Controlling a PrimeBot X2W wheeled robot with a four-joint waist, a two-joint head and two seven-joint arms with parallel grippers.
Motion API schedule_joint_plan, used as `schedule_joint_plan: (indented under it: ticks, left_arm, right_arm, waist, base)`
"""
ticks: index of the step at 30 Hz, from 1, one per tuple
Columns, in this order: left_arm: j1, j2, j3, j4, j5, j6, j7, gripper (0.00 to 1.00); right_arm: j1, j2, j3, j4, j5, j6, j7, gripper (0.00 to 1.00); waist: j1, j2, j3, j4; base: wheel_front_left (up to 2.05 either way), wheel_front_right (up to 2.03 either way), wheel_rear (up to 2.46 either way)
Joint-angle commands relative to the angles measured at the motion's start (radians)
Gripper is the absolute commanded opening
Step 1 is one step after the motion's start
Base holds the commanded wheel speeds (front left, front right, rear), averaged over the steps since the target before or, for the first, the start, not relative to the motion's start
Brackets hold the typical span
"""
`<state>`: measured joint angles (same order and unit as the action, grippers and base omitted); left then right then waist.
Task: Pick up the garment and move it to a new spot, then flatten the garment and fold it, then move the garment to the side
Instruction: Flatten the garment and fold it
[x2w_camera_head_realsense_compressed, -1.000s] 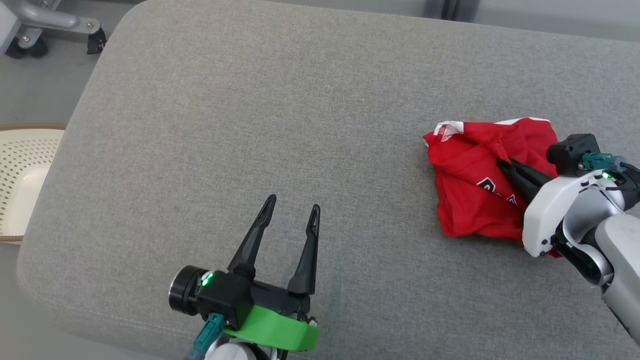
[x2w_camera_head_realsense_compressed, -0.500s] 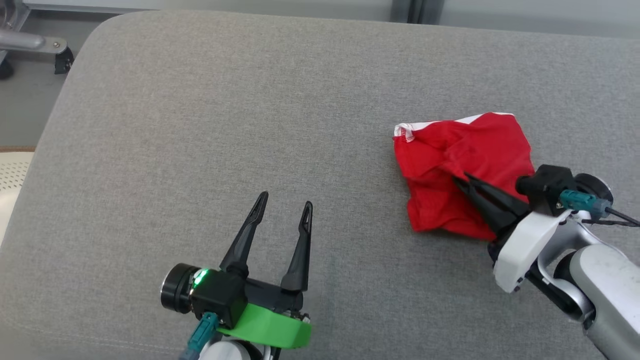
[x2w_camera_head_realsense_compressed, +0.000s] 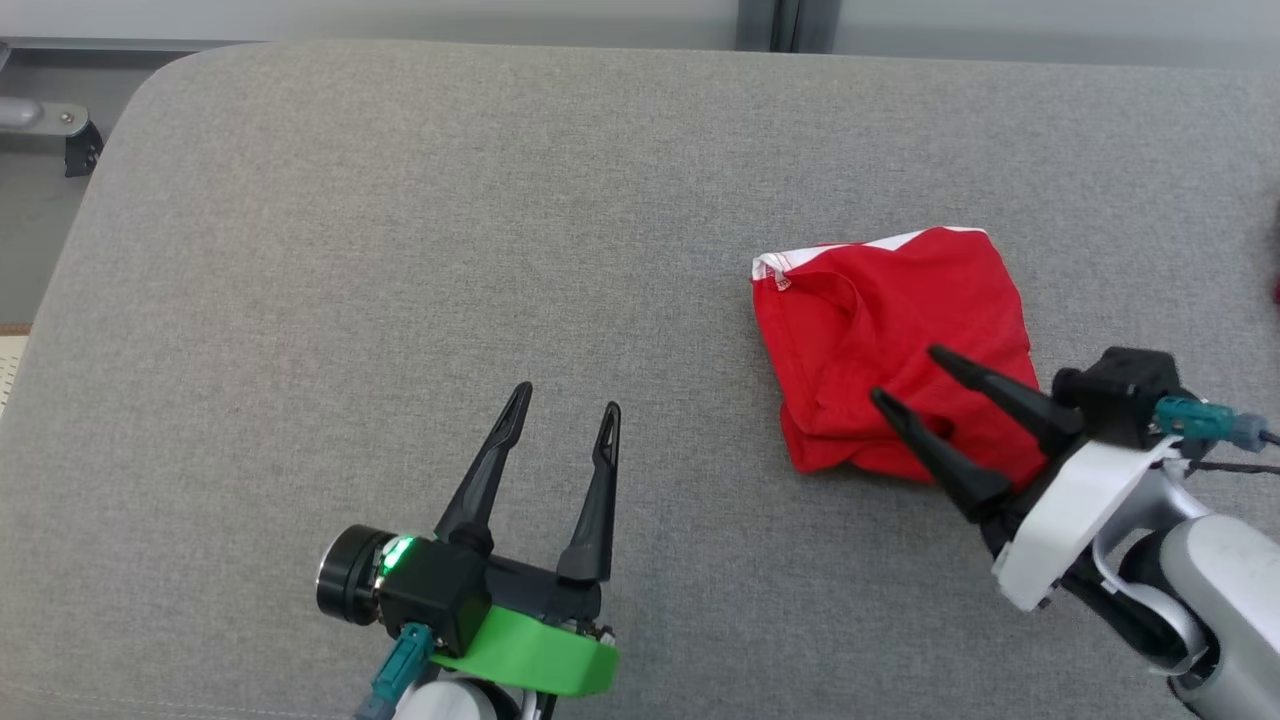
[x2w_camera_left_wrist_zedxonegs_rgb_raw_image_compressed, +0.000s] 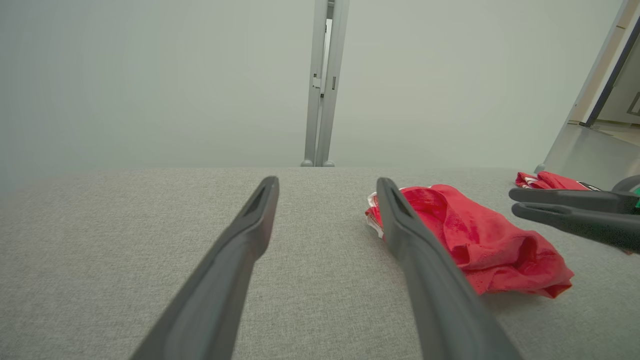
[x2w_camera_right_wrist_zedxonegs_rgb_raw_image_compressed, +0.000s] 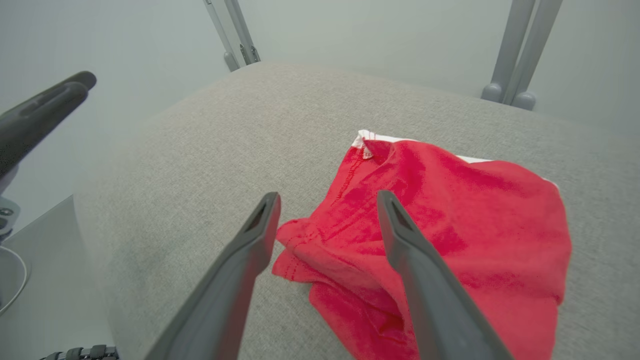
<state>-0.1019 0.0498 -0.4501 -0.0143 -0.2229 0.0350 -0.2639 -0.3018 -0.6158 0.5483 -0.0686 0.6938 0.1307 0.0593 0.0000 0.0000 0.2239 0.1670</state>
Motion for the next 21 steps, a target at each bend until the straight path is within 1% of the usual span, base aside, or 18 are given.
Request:
schedule_joint_plan:
  ticks: [1, 2, 3, 7, 10, 15, 17, 21]
  left_arm:
    - [0.008, 0.002, 0.001, 0.0, 0.007, -0.005, 0.0, 1.0]
    - [0.008, 0.002, -0.001, -0.001, 0.004, -0.005, 0.0, 1.0]
    - [0.007, 0.002, -0.002, -0.003, 0.001, -0.004, 0.0, 1.0]
    - [-0.003, 0.002, -0.01, -0.003, -0.009, -0.004, 0.0, 1.0]
    - [-0.011, 0.002, -0.018, -0.003, -0.018, -0.003, 0.0, 1.0]
    - [-0.024, 0.002, -0.031, 0.002, -0.035, 0.004, 0.0, 1.0]
    - [-0.024, 0.002, -0.032, 0.003, -0.04, 0.007, 0.0, 1.0]
    - [-0.02, 0.002, -0.036, 0.007, -0.045, 0.01, 0.0, 1.0]
  right_arm:
    - [0.0, -0.011, -0.026, 0.012, -0.009, 0.0, -0.009, 1.0]
    - [-0.008, -0.012, -0.05, 0.022, -0.018, 0.0, -0.015, 0.43]
    - [-0.018, -0.007, -0.072, 0.04, -0.021, 0.0, -0.02, 0.0]
    - [-0.081, 0.002, -0.088, 0.128, -0.054, 0.0, 0.007, 0.0]
    - [-0.143, 0.021, -0.05, 0.228, -0.082, 0.0, 0.034, 0.0]
    - [-0.246, 0.056, 0.044, 0.427, -0.104, 0.0, 0.077, 0.0]
    - [-0.275, 0.074, 0.093, 0.485, -0.095, 0.0, 0.078, 0.0]
    - [-0.317, 0.115, 0.186, 0.547, -0.065, 0.0, 0.039, 0.0]
  waist:
    - [0.0, 0.0, -0.003, 0.003]
    - [0.0, 0.0, -0.005, 0.005]
    - [0.0, 0.0, -0.006, 0.007]
    - [0.0, 0.0, -0.004, 0.023]
    - [0.0, 0.0, 0.0, 0.039]
    - [0.0, 0.0, 0.006, 0.077]
    - [0.0, 0.0, 0.008, 0.089]
    - [0.0, 0.0, 0.001, 0.106]
  base:
    - [0.0, 0.0, 0.0]
    - [0.0, 0.0, 0.0]
    - [0.0, 0.0, 0.0]
    - [0.0, 0.0, 0.0]
    - [0.0, 0.0, 0.0]
    - [0.0, 0.0, 0.0]
    - [0.0, 0.0, 0.0]
    - [0.0, 0.0, 0.0]
